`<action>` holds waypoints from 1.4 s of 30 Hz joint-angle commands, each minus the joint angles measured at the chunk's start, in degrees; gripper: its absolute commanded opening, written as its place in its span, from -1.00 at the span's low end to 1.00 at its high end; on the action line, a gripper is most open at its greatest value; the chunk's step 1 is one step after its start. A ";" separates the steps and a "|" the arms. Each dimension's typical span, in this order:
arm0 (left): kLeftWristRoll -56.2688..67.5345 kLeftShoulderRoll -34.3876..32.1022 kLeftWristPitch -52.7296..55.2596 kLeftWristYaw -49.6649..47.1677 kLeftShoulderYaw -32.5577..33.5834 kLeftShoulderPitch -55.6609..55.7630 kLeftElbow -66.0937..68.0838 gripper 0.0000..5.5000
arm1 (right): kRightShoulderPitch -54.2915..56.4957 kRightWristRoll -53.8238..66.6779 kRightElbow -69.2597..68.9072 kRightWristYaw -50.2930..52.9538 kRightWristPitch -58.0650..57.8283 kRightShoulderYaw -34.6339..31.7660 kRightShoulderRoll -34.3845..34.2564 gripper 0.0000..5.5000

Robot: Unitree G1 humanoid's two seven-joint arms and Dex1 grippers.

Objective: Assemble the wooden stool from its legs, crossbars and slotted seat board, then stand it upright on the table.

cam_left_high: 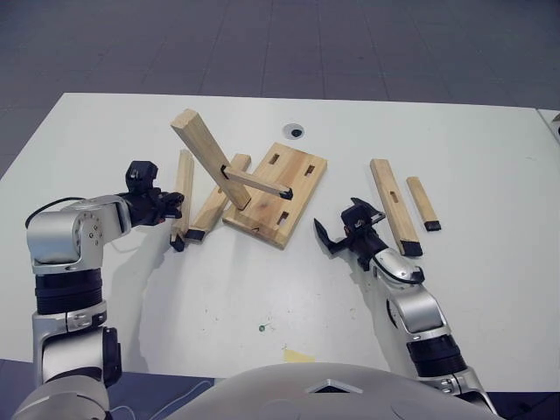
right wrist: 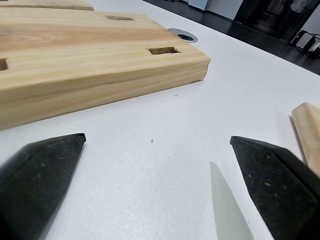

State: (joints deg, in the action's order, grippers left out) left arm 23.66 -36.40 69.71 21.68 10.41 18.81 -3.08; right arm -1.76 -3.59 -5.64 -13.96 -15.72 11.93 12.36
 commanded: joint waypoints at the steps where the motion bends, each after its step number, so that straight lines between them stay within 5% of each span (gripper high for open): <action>1: -0.75 0.28 -0.36 0.13 -0.75 -0.19 0.88 -0.38 | -1.27 -0.90 1.37 0.40 -1.38 0.04 0.05 0.96; 9: -0.18 1.75 -0.61 -1.03 2.34 2.78 0.84 0.05 | -1.86 -1.02 1.14 0.29 -1.44 0.52 -0.05 0.96; 18: -4.08 2.09 -3.45 -1.14 -3.97 -3.62 2.08 0.64 | -1.87 -1.14 1.18 0.59 -1.36 0.65 -0.42 0.96; 33: -8.08 -1.11 -7.52 1.59 -7.24 -5.01 3.55 -0.25 | -2.06 -1.28 0.96 0.92 -1.48 0.41 -0.73 0.96; 38: -7.85 -0.66 -8.53 1.84 -7.12 -4.52 4.28 -0.26 | -1.68 -1.27 1.31 1.18 -1.36 0.14 -0.80 0.96; 42: -4.45 3.80 -10.27 -0.28 -0.62 -0.34 3.46 -0.26 | -1.20 -1.08 1.46 1.52 -1.03 -0.40 -0.98 0.96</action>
State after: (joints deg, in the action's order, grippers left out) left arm 17.29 -35.41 60.48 22.99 5.58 15.21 0.38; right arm -2.50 -4.14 -5.73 -12.74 -15.28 11.83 11.42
